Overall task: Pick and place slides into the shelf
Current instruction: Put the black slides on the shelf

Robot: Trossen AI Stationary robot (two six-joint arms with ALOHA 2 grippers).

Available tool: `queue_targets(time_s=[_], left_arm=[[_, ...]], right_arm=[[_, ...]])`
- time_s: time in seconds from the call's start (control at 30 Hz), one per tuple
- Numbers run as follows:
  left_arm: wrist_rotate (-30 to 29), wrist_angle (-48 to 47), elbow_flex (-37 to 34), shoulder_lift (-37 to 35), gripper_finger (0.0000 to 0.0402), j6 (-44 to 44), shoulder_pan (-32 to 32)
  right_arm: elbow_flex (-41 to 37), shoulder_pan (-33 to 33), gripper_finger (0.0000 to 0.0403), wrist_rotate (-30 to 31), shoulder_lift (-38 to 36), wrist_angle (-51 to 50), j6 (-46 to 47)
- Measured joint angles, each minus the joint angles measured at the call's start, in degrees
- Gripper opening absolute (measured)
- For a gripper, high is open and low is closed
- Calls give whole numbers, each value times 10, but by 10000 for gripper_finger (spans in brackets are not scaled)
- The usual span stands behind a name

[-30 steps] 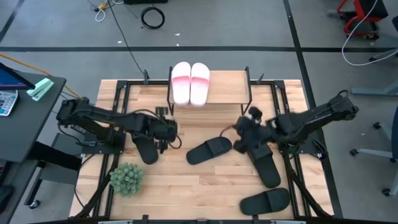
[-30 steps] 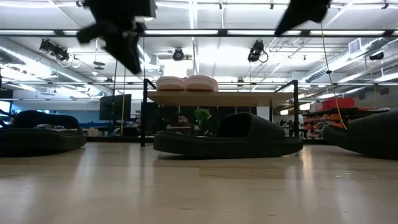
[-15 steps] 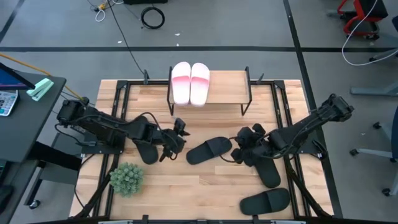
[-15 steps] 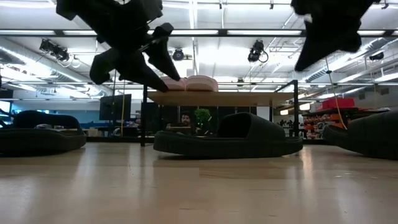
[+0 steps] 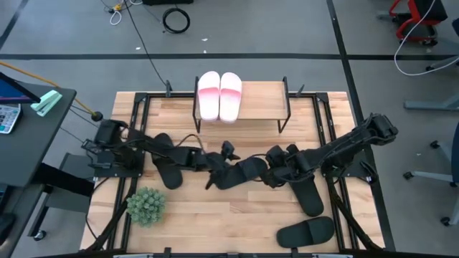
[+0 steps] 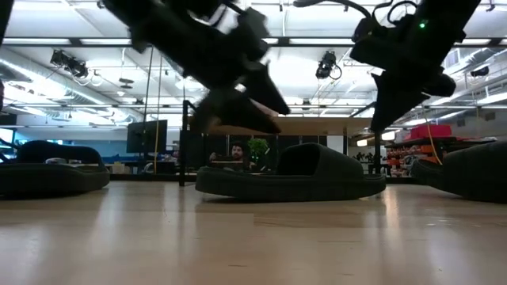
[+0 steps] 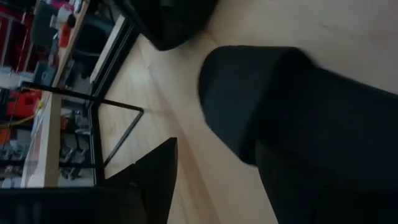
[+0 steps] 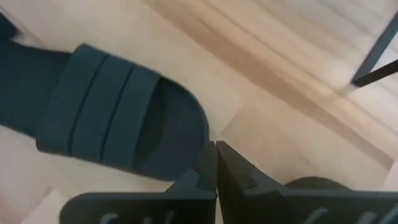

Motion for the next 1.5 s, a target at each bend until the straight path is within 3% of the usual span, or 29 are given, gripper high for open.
queue_targets(time_s=[0.27,0.67,0.83,1.0,1.3,1.5], left_arm=[[-1,-70,79,75,211,-30,10],[-2,-59,83,89,200,-30,-6],[0,-55,83,89,199,-41,16],[66,-55,83,89,192,-92,45],[78,-13,83,89,181,-65,47],[127,16,83,96,180,-70,59]], right_arm=[[0,1,1,22,-49,-54,1],[0,1,2,50,-76,-79,-14],[0,1,2,51,-76,-79,-15],[0,1,2,50,-76,-79,-18],[0,1,2,50,-76,-80,-41],[0,1,3,50,-76,-80,-32]])
